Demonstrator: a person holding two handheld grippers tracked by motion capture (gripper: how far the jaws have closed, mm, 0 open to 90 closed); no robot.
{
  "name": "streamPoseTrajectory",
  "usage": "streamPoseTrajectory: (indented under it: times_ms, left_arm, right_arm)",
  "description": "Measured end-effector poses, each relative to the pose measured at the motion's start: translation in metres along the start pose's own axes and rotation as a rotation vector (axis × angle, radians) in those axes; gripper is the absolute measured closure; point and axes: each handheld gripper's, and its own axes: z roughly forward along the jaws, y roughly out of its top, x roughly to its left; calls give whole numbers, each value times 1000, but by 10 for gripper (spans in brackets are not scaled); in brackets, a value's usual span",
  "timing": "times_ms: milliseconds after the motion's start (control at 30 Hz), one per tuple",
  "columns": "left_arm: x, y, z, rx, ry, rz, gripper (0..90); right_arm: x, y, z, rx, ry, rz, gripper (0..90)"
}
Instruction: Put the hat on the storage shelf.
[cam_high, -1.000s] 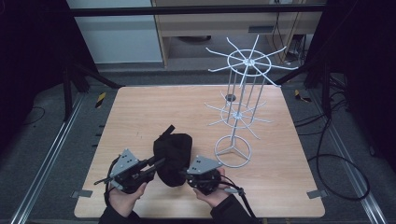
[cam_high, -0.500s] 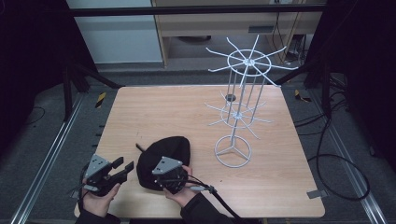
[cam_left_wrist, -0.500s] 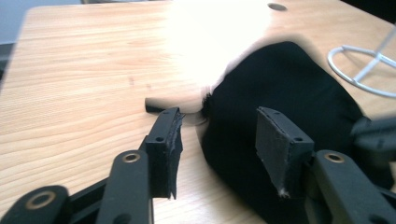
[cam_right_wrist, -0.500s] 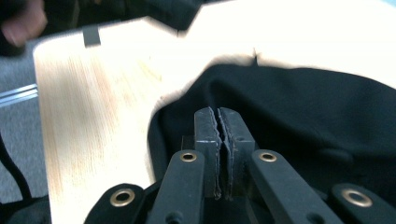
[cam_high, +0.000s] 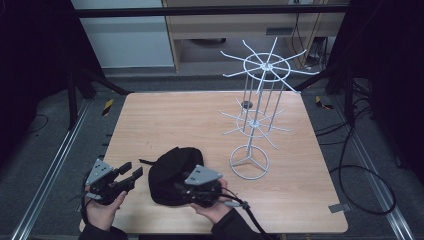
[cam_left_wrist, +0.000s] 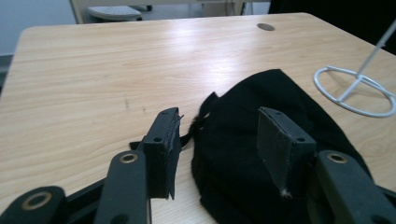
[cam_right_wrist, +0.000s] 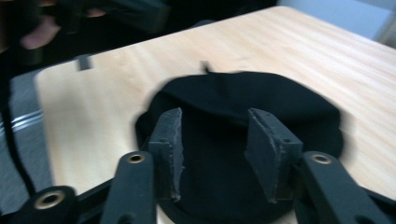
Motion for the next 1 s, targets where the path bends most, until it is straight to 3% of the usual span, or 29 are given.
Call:
streamPoseTrajectory:
  times_ms: [167, 400, 533, 633, 867, 1000]
  left_arm:
    - [-12, 8, 11, 52, -19, 56, 489]
    - [-40, 13, 40, 172, -42, 152, 474]
    - [-54, 14, 57, 224, -60, 185, 472]
    - [-62, 14, 68, 270, -46, 229, 471]
    - [-74, 3, 92, 372, -11, 293, 505]
    - [-69, -2, 99, 402, 0, 265, 637]
  right_arm:
    - [-36, -22, -39, -10, -102, 86, 502]
    - [-60, -61, -82, 10, -195, 141, 473]
    - [-75, -84, -104, 31, -240, 183, 456]
    - [-90, -99, -122, 40, -289, 226, 450]
    - [-112, -116, -142, 47, -369, 301, 441]
    - [-119, -122, -143, 66, -386, 319, 438]
